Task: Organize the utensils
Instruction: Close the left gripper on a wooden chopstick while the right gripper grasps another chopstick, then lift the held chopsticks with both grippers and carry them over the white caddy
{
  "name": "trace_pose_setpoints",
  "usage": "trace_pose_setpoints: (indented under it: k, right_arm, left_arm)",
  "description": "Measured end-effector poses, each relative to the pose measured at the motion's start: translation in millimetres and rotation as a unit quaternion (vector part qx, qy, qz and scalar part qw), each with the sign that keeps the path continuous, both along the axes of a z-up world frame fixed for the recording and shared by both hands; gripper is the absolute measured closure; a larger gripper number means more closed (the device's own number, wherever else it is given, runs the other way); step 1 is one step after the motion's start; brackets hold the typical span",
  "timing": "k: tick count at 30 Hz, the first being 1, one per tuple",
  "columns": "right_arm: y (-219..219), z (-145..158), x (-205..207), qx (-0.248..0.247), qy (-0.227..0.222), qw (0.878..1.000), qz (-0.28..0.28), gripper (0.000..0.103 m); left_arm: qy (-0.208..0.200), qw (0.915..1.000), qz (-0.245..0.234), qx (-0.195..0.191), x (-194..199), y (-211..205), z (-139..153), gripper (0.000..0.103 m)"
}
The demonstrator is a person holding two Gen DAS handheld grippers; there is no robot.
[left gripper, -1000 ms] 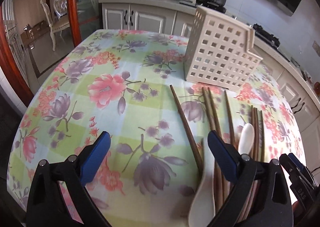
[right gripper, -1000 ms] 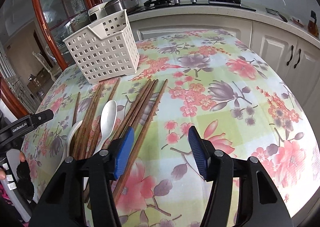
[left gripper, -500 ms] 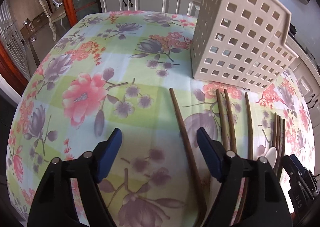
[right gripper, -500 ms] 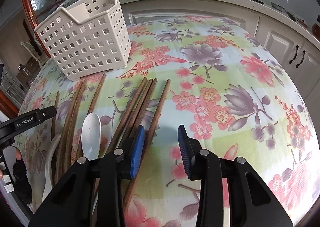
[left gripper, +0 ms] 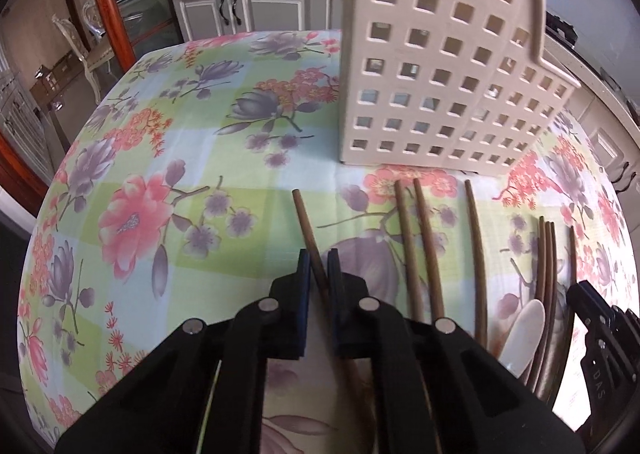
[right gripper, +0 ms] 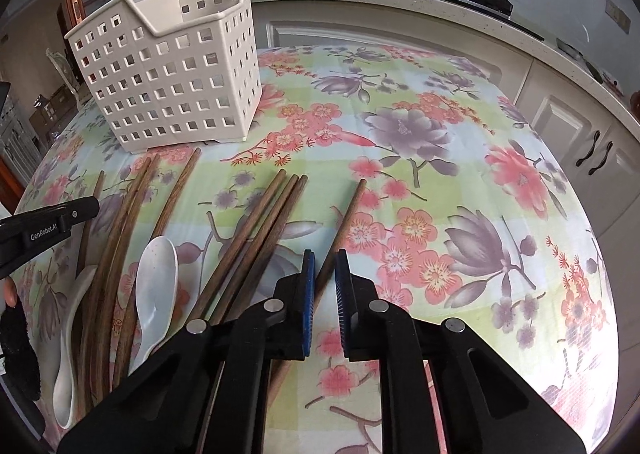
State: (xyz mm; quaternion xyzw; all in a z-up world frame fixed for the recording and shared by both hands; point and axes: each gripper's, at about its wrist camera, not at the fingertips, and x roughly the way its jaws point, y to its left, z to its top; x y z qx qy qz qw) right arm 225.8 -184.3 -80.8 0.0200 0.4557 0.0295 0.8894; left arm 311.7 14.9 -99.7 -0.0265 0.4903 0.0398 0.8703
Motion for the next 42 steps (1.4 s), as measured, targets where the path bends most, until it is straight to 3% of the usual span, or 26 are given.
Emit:
trace_pose_setpoints:
  k: [5,14,27,33,42]
  right_arm:
    - [-19,2,0,0.065,0.0,0.998,-0.01,0.094]
    - [-36,25,-16,0.109,-0.053,0.993,-0.017,0.094]
    - [-35,77,-48,0.093,-0.152,0.984,-0.002,0.094]
    - [-34,83,-52,0.093,-0.161,0.983,-0.003,0.094]
    - [-35,89,-58,0.086,-0.175,0.981,-0.002,0.094]
  left_arm:
    - [-0.009,0.9997,-0.002,-0.023,-4,2,2,0.095]
    - [-0.069,0.9964,-0.01,-0.048,-28,13,28,0.095]
    - [-0.183,0.982,-0.021,-0.042,-81,16,78,0.096]
    - [-0.228,0.9735,-0.013,0.002,-75,10,96,0.096]
    - [-0.236,0.9716,0.006,-0.01,-57,18,90,0.097]
